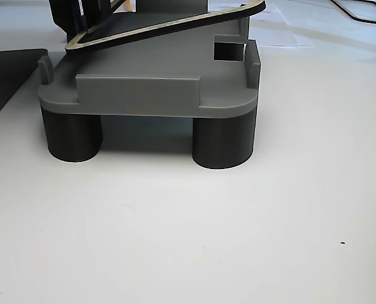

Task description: Move top rectangular frame to the holder.

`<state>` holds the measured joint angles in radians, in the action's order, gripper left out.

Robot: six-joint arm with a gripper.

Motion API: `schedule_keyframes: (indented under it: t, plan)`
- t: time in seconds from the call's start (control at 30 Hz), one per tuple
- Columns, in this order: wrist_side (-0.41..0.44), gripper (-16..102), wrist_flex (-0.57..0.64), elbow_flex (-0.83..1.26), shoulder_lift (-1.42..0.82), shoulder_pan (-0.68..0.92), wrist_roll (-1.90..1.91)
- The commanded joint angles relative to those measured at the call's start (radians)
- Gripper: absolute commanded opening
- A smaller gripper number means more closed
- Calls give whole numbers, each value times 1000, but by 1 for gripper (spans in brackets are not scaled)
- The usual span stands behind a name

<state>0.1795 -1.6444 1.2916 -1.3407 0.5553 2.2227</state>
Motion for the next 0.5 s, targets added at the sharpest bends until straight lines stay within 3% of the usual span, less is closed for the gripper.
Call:
schedule_keyframes:
  t: [0.0, 0.47]
  plan:
    - [-8, -11, -9, -12, -37, -25, -14]
    - [-41, -11, -9, 8, -25, -48, -40]
